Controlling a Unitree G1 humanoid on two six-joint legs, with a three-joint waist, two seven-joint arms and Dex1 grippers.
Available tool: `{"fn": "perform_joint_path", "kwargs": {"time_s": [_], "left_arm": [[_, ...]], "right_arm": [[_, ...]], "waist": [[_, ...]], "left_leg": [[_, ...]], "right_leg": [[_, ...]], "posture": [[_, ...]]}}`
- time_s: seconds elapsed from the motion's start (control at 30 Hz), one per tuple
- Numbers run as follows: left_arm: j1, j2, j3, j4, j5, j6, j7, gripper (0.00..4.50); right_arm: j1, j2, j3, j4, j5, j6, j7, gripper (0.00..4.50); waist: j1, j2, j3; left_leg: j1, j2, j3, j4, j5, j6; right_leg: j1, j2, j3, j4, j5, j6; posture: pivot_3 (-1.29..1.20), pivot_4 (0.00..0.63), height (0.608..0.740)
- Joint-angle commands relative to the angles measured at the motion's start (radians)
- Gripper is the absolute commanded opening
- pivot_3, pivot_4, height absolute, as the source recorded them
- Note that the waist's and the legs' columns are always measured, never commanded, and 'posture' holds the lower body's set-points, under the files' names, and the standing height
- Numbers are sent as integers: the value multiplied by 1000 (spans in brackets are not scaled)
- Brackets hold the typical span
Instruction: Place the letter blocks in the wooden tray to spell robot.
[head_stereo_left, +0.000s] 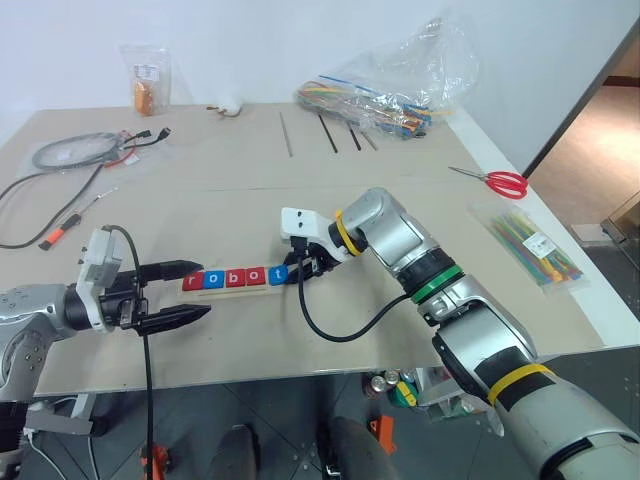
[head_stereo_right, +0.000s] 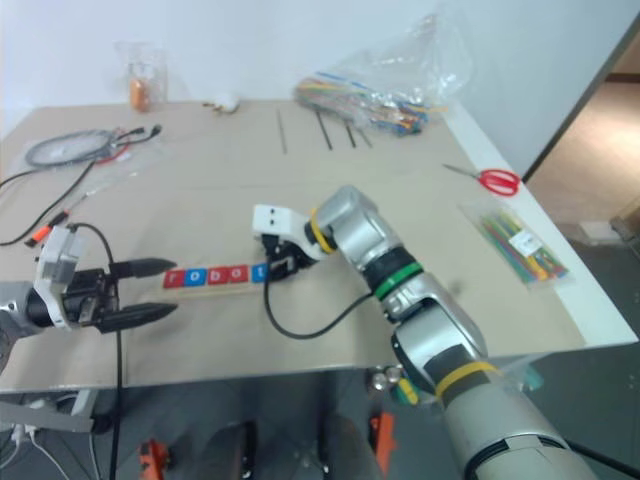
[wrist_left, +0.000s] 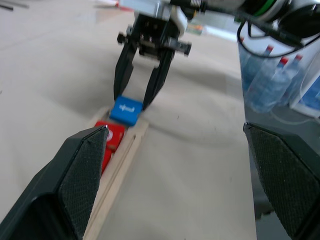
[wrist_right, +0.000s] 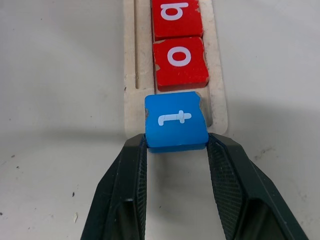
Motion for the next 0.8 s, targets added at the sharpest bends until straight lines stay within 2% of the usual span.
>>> {"fn": "perform_joint_path", "kwargs": {"time_s": [0.03, 0.8], "left_arm": [[4, 22, 51, -13, -7, -17, -2, 4500], [52, 7, 81, -67, -27, -13, 36, 4500]], "right_arm": [[-47, 22, -3, 22, -8, -20, -8, 1198], [-95, 92, -14, 138, -28, -69, -22, 1198]], "waist": [[0, 0, 0], [0, 0, 0]], "left_leg": [[0, 0, 0, 0, 0, 0], [0, 1, -1, -1, 0, 0]], "right_leg": [[0, 0, 0, 0, 0, 0], [0, 0, -2, 0, -1, -2]], "posture": [[0, 150, 740], [0, 150, 740]]}}
